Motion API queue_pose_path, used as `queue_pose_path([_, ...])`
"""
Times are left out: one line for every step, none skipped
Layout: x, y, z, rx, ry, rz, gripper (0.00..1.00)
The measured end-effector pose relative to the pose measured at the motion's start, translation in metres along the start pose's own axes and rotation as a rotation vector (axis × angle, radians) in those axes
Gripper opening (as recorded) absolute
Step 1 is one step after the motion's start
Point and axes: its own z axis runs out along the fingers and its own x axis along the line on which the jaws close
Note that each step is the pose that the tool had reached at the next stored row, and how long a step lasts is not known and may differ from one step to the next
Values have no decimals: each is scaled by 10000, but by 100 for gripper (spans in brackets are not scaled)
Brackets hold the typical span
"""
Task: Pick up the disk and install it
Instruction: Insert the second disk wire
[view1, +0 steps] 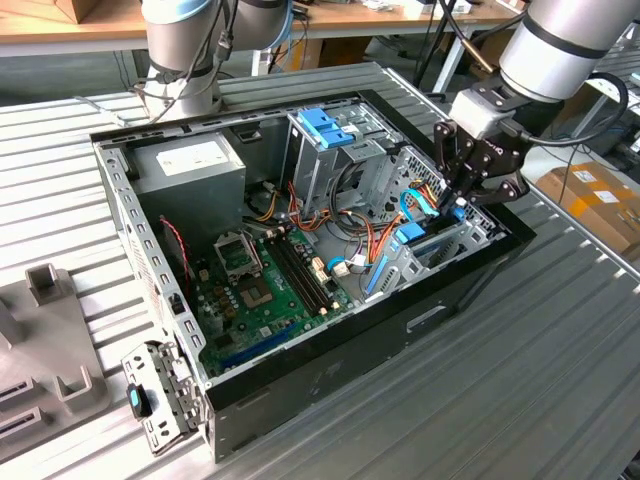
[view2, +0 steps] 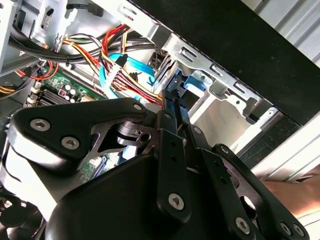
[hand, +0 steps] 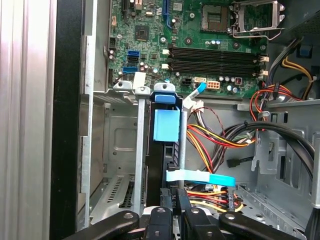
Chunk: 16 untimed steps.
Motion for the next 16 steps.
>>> queue_pose_path([0,0,0,0,-1,0,16])
queue_pose_path([0,0,0,0,-1,0,16])
queue_pose_path([1,0,-1,0,-1,0,16])
queue_pose_path([1,0,-4,0,-2,0,16])
queue_pose_path([2,0,-6,0,-7,0,16])
queue_pose_path([1,0,-10,0,-12,0,16])
queue_pose_path([1,0,-14,0,-14,1,16])
queue_pose_path([1,0,-14,0,-15,0,16])
queue_pose_path([9,0,-15,1,-13,0,16])
queue_pose_path([16,1,-16,1,-13,0,16])
queue_pose_path([16,1,-16,1,-13,0,16])
queue_pose_path([16,2,-15,1,-13,0,16])
queue_pose_path([17,5,-12,1,-14,1,16])
queue_pose_path([17,9,-7,1,-20,1,16])
queue_pose_path([17,12,-5,2,-37,0,16])
queue_pose_path([16,15,-2,2,-45,0,16])
